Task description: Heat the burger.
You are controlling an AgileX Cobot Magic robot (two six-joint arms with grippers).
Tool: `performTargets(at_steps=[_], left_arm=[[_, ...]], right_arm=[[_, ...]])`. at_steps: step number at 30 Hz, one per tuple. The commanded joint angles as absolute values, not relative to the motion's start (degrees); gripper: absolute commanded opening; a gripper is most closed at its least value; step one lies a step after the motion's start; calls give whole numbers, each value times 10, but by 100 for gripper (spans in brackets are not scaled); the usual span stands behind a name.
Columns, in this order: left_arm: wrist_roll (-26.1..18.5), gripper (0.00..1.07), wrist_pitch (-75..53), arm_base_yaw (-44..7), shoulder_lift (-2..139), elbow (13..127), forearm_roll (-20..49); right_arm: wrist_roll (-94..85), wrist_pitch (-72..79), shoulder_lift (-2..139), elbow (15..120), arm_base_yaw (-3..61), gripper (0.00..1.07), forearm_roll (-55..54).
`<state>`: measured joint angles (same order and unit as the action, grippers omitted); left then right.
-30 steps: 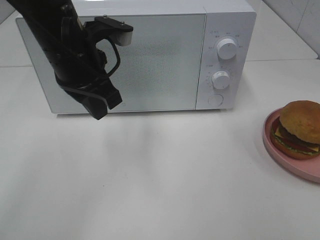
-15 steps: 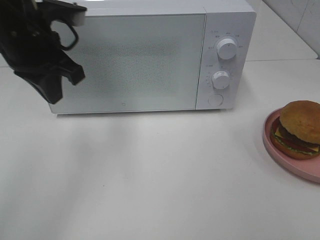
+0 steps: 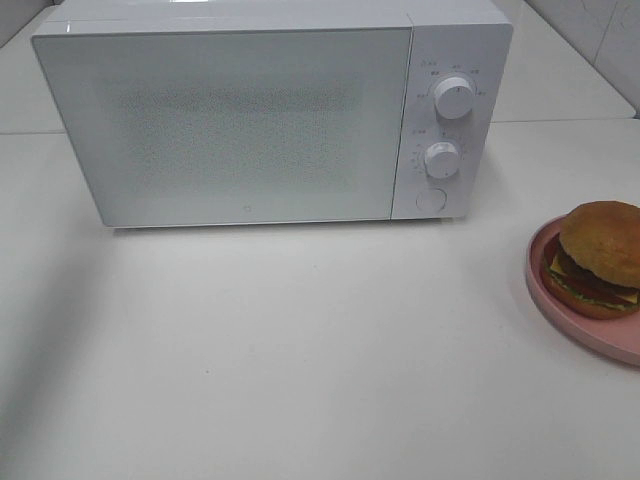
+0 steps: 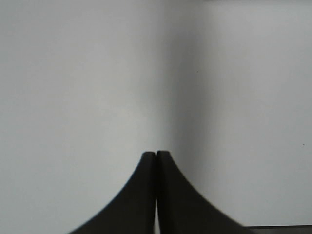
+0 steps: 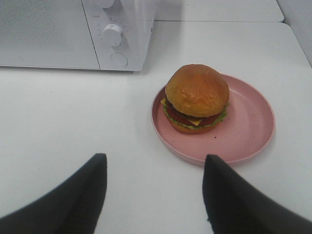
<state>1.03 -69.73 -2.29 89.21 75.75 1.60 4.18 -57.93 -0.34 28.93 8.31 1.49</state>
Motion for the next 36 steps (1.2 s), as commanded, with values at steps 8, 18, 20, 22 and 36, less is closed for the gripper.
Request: performTargets(at_steps=[8, 18, 20, 22, 36], left_arm=[[20, 0, -731, 1, 726, 638, 16], [19, 0, -717, 1, 476, 503, 34], [16, 0, -717, 1, 425, 488, 38], [16, 0, -714, 1, 374, 476, 39], [-54, 0, -652, -16, 92, 370, 101]], right_arm=[[37, -574, -17, 288, 80, 57, 15], [37, -574, -17, 288, 80, 57, 15], [37, -574, -17, 288, 80, 57, 15], [37, -574, -17, 288, 80, 57, 15], [37, -574, -17, 288, 80, 57, 15]])
